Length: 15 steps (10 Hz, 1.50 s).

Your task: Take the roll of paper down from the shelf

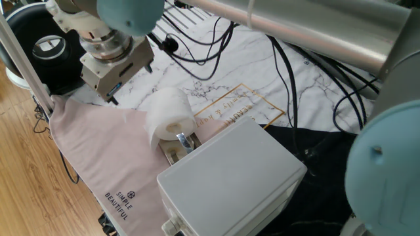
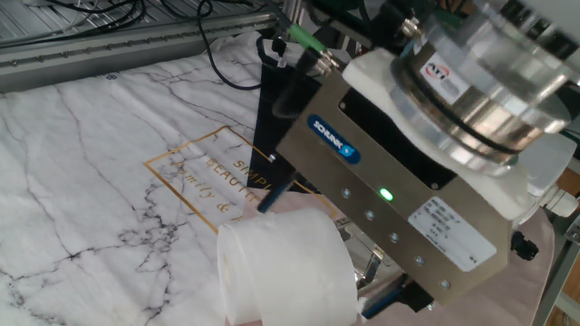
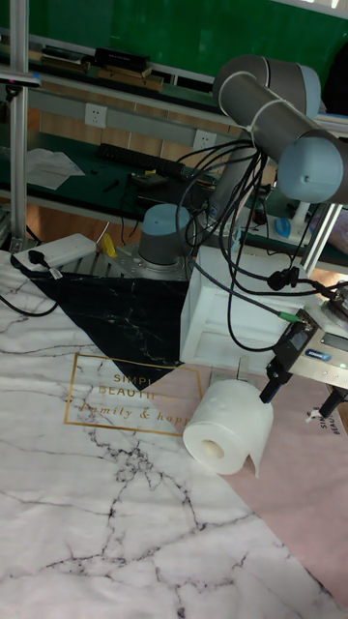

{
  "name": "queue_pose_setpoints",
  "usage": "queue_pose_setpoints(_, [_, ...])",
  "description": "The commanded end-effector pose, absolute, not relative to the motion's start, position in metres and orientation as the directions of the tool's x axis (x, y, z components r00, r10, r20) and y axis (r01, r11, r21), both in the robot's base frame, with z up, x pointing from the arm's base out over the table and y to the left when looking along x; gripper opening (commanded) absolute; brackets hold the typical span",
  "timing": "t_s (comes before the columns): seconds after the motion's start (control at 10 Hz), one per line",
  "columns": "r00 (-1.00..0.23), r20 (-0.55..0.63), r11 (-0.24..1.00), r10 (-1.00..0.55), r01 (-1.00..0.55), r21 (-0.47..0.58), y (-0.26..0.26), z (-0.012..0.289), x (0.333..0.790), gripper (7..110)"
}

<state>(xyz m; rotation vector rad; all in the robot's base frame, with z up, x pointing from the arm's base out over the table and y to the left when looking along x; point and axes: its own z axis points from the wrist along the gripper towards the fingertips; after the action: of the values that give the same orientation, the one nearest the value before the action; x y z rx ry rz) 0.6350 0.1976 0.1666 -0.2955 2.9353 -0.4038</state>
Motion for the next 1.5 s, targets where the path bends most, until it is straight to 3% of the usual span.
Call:
queue_pose_setpoints(0.0, [-0.933,-0.167,0.908,-0.320,-0.252,-0.334,0.192,0.178,0.650,44])
queue_pose_setpoints(0.6, [-0.880,-0.137,0.849,-0.455,-0.382,-0.364,0.200,0.166,0.660,44])
queue_pose_setpoints(0.8, [-0.872,-0.152,0.838,-0.465,-0.379,-0.393,0.191,0.170,0.669,44])
queue_pose_setpoints(0.9, [-0.842,-0.155,0.783,-0.517,-0.391,-0.484,0.173,0.180,0.686,44])
queue_pose_setpoints(1.1, [-0.838,-0.181,0.800,-0.515,-0.394,-0.452,0.185,0.167,0.691,44])
queue_pose_setpoints(1.4, [-0.841,-0.190,0.784,-0.506,-0.357,-0.508,0.173,0.173,0.699,44])
